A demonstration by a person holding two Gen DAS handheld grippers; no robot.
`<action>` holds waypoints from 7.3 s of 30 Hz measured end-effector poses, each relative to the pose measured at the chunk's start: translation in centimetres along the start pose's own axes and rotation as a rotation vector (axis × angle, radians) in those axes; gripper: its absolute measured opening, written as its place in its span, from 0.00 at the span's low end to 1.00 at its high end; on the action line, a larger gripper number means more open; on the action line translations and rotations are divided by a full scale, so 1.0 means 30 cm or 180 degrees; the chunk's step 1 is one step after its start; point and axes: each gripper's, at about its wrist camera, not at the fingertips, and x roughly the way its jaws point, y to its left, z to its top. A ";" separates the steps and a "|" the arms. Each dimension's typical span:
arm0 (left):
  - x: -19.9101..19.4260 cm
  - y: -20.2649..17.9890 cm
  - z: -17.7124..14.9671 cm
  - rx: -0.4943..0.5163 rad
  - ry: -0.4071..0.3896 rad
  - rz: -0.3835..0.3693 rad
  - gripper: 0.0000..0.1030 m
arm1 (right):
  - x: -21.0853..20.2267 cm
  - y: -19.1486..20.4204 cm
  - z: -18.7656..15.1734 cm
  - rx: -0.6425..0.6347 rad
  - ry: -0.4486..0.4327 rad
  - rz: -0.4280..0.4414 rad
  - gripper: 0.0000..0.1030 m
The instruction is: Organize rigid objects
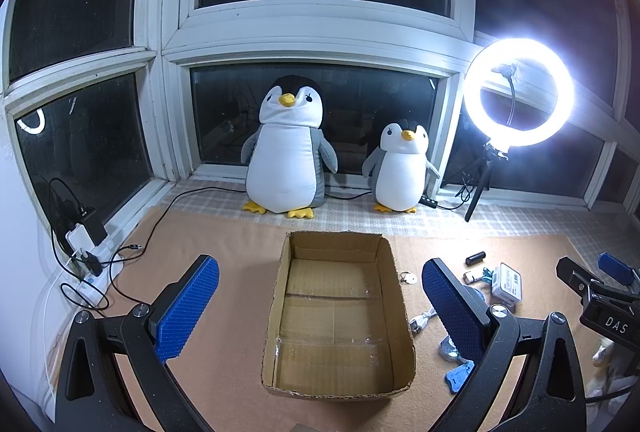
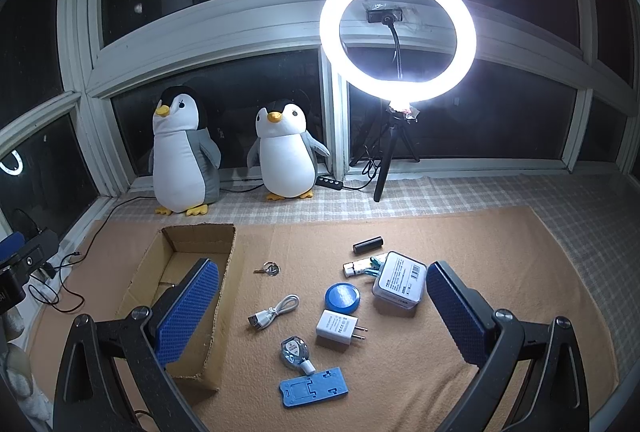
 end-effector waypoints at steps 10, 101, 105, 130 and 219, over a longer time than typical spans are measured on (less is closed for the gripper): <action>0.002 0.000 -0.003 -0.0003 0.0006 -0.0001 1.00 | 0.001 0.000 0.006 -0.0003 0.0005 0.0000 1.00; 0.659 0.221 -0.455 -0.0264 0.1904 0.0083 0.30 | 0.820 -0.417 -0.075 0.0326 0.1772 -0.0516 1.00; 0.658 0.221 -0.455 -0.0261 0.1899 0.0089 0.30 | 0.801 -0.466 -0.085 0.0342 0.1790 -0.0567 1.00; 0.659 0.203 -0.450 -0.0230 0.1876 0.0127 0.30 | 0.834 -0.576 -0.121 -0.0118 0.2248 -0.0204 0.99; 0.667 0.184 -0.450 -0.0165 0.1852 0.0096 0.30 | 0.848 0.772 0.035 -0.1098 0.1906 0.1350 0.75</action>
